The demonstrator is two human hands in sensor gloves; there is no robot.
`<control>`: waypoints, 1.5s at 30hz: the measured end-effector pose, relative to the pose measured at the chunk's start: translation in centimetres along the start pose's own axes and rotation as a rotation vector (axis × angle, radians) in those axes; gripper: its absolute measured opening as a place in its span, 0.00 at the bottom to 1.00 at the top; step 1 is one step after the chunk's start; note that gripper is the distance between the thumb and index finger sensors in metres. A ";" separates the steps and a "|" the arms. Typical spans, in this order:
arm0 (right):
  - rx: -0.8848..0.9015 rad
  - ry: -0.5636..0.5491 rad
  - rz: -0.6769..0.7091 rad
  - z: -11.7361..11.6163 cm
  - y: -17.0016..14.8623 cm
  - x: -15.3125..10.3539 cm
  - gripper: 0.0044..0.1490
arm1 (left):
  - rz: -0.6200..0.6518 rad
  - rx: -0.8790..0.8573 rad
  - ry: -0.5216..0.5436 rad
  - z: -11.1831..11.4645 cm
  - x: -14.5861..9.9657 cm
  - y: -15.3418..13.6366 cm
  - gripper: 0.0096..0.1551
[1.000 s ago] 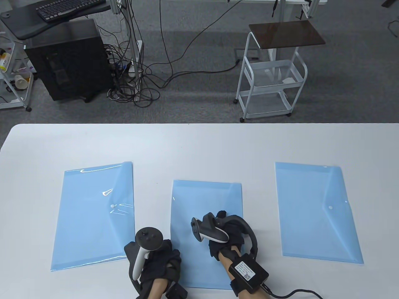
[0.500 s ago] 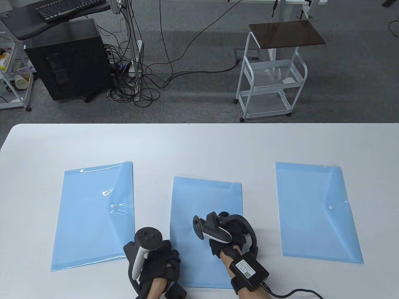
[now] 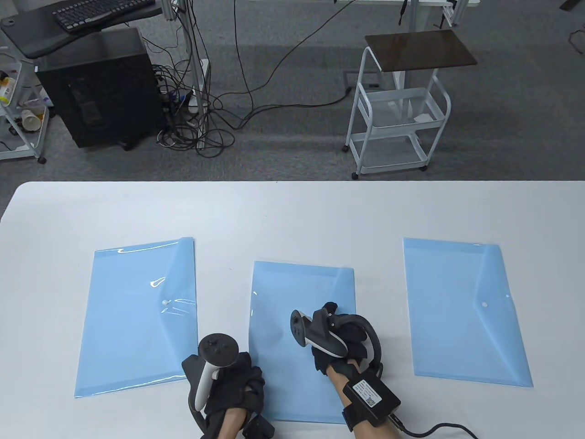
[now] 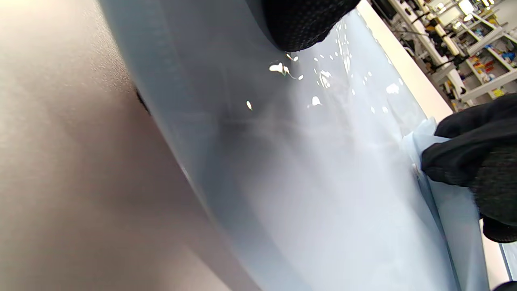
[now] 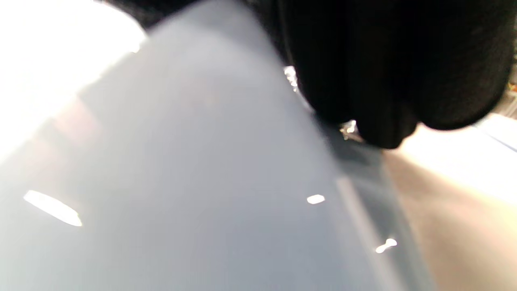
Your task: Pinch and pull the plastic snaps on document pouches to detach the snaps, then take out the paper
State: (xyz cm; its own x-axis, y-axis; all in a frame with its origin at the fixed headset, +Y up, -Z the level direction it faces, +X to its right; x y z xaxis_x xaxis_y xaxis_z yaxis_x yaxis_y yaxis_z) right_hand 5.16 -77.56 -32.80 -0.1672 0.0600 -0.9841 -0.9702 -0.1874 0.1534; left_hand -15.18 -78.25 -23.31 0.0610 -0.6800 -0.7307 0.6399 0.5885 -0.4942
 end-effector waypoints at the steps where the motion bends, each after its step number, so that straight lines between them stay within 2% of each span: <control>1: 0.027 -0.008 -0.005 0.4 -0.4 -0.1 0.42 | 0.000 -0.002 -0.001 0.0 0.0 0.0 0.28; 4: 0.022 -0.059 -0.001 1.9 -1.2 -0.8 0.46 | 0.000 -0.004 -0.001 0.0 0.0 0.0 0.28; 9: -0.109 -0.163 0.056 4.1 -2.5 -2.1 0.49 | 0.003 -0.009 -0.002 0.0 0.0 -0.1 0.28; 15: -0.220 -0.126 0.197 3.9 -3.6 -3.6 0.51 | 0.004 -0.012 -0.001 0.0 0.0 -0.1 0.28; 19: -0.266 -0.151 0.376 3.5 -3.9 -4.9 0.45 | 0.003 -0.013 0.000 0.0 0.0 -0.1 0.28; 24: -0.372 -0.168 0.478 2.6 -4.2 -6.3 0.35 | 0.004 -0.015 0.000 0.0 0.0 -0.1 0.28; 25: -0.397 -0.147 0.459 2.3 -4.5 -6.3 0.34 | 0.004 -0.015 0.000 0.0 0.0 -0.1 0.28; 27: -0.330 -0.103 0.407 1.9 -5.4 -6.3 0.33 | 0.004 -0.018 -0.002 0.0 0.0 -0.1 0.28; 29: -0.167 -0.024 0.291 1.7 -6.6 -6.1 0.32 | 0.004 -0.017 0.000 0.1 0.0 -0.1 0.28; 35: 0.302 0.088 -0.047 1.6 -9.9 -5.6 0.31 | 0.004 -0.012 0.003 0.1 0.0 -0.1 0.28; 40: 0.628 0.195 -0.224 0.6 -10.8 -5.3 0.33 | 0.008 -0.010 -0.001 0.1 0.0 0.0 0.28; 43: 0.672 0.213 -0.246 -0.6 -10.7 -5.1 0.33 | 0.018 -0.013 -0.019 0.1 0.0 0.0 0.29; 45: 0.621 0.172 -0.239 -1.3 -10.6 -5.0 0.33 | 0.027 -0.030 -0.037 0.1 0.1 -0.1 0.29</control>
State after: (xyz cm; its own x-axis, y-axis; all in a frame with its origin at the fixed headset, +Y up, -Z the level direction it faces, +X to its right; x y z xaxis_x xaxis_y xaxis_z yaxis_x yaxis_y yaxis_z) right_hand 16.53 -77.15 -29.64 0.0448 -0.1360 -0.9897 -0.9064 0.4111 -0.0976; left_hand -15.15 -78.37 -23.29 0.1072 -0.6790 -0.7263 0.6147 0.6194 -0.4884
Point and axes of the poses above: the tracker on the back of each hand, its own y axis roughly to the thumb side, its own x axis roughly from the wrist to the fingertips, z = x × y, the point moved 1 cm from there along x, roughly from the wrist to the fingertips, and after that the axes turned 12 degrees about -y, right-handed, at the moved point
